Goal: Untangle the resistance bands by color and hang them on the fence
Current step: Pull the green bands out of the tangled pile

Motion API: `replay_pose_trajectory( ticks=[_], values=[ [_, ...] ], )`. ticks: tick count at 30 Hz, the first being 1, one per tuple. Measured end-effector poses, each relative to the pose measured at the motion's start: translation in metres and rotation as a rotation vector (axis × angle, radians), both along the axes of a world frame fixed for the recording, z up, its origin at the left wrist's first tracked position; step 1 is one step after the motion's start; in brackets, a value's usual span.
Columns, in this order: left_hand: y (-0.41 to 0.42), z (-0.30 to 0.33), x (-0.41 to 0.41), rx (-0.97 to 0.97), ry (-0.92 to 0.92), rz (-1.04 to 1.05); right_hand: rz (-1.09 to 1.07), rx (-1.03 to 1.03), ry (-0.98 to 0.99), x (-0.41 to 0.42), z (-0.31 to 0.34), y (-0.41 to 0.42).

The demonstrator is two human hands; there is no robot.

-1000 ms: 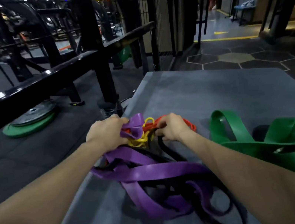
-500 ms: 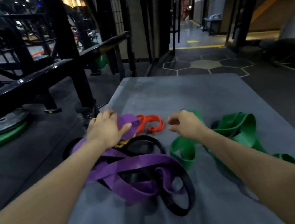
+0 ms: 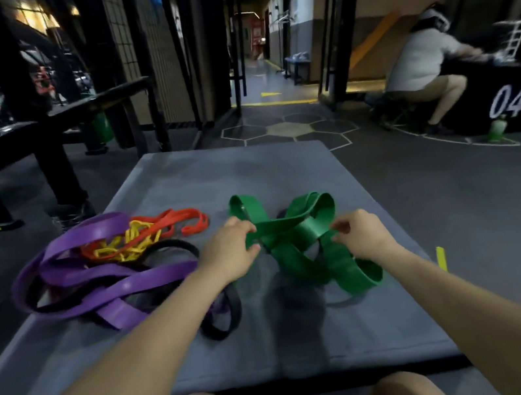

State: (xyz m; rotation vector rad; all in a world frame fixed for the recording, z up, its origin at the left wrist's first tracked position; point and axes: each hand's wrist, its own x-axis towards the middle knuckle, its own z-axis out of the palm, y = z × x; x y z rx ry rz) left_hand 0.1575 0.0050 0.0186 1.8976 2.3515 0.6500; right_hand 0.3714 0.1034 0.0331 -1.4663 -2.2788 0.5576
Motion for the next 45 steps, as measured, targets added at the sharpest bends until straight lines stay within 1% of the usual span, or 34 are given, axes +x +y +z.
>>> replay_pose_trajectory(
  ticks=[7,10,13,15,17,20,22,23,24,26,28,30,34,36,37,39,41,43,45],
  values=[
    [0.032,-0.023,0.054,-0.064,-0.152,-0.103,-0.109,-0.041,-0.053,0.044,-0.025,0.022],
    [0.049,-0.027,0.070,-0.055,-0.157,-0.084,-0.123,-0.086,-0.059,0.053,-0.037,0.032],
    [0.062,-0.031,0.075,-0.052,-0.187,-0.056,-0.098,-0.127,-0.006,0.057,-0.047,0.039],
    [0.068,-0.033,0.078,-0.025,-0.209,-0.063,-0.082,-0.090,0.073,0.059,-0.053,0.042],
    [0.072,-0.033,0.084,-0.002,-0.278,-0.116,-0.089,-0.010,0.140,0.060,-0.052,0.045],
    [0.073,-0.030,0.101,-0.080,-0.338,-0.253,-0.066,0.124,0.236,0.056,-0.038,0.049],
    [0.075,-0.022,0.107,-0.074,-0.389,-0.251,-0.038,0.204,0.316,0.051,-0.019,0.049],
    [0.077,-0.014,0.108,-0.058,-0.402,-0.230,-0.021,0.250,0.346,0.049,-0.007,0.048],
    [0.079,-0.005,0.107,-0.036,-0.373,-0.218,-0.003,0.296,0.367,0.047,0.005,0.048],
    [0.083,0.016,0.103,0.016,-0.255,-0.208,0.034,0.368,0.401,0.043,0.029,0.046],
    [0.084,0.042,0.098,0.061,-0.207,-0.175,0.072,0.425,0.432,0.039,0.052,0.044],
    [0.084,0.069,0.094,0.085,-0.177,-0.123,0.110,0.502,0.424,0.034,0.071,0.042],
    [0.074,0.120,0.091,0.179,0.072,0.009,0.154,0.637,0.418,0.024,0.107,0.034],
    [0.070,0.146,0.089,0.277,0.122,0.027,0.165,0.702,0.435,0.020,0.127,0.030],
    [0.070,0.159,0.087,0.310,0.103,0.033,0.171,0.732,0.447,0.018,0.138,0.028],
    [0.070,0.185,0.083,0.379,0.007,0.024,0.178,0.776,0.478,0.015,0.159,0.025],
    [0.070,0.209,0.080,0.463,-0.080,-0.001,0.168,0.784,0.497,0.011,0.178,0.023],
    [0.069,0.232,0.080,0.539,-0.147,-0.028,0.131,0.747,0.514,0.002,0.192,0.023],
    [0.067,0.252,0.082,0.595,-0.202,-0.059,0.091,0.669,0.559,-0.008,0.205,0.023]
  ],
)
